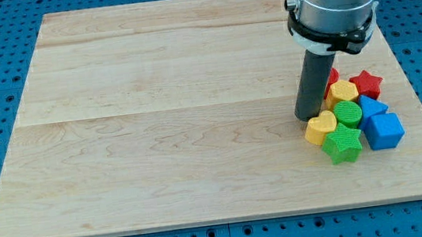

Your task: Slide the red star along with the red circle towards the center

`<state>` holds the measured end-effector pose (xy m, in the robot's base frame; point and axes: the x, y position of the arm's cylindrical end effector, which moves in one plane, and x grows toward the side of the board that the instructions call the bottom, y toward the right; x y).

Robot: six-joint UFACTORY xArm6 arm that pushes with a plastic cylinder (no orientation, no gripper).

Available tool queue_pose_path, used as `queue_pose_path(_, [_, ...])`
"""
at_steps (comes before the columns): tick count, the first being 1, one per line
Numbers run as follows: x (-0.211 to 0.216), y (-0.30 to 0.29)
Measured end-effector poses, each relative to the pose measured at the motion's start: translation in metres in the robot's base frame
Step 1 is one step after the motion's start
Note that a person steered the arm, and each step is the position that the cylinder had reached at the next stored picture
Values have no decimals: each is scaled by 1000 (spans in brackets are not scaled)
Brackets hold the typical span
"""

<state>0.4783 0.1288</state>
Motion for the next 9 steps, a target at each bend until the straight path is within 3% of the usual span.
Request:
queue_pose_path(2, [-55,-44])
queue_pose_path(7, [-68,-50])
queue_pose_path(9, [-134,-34])
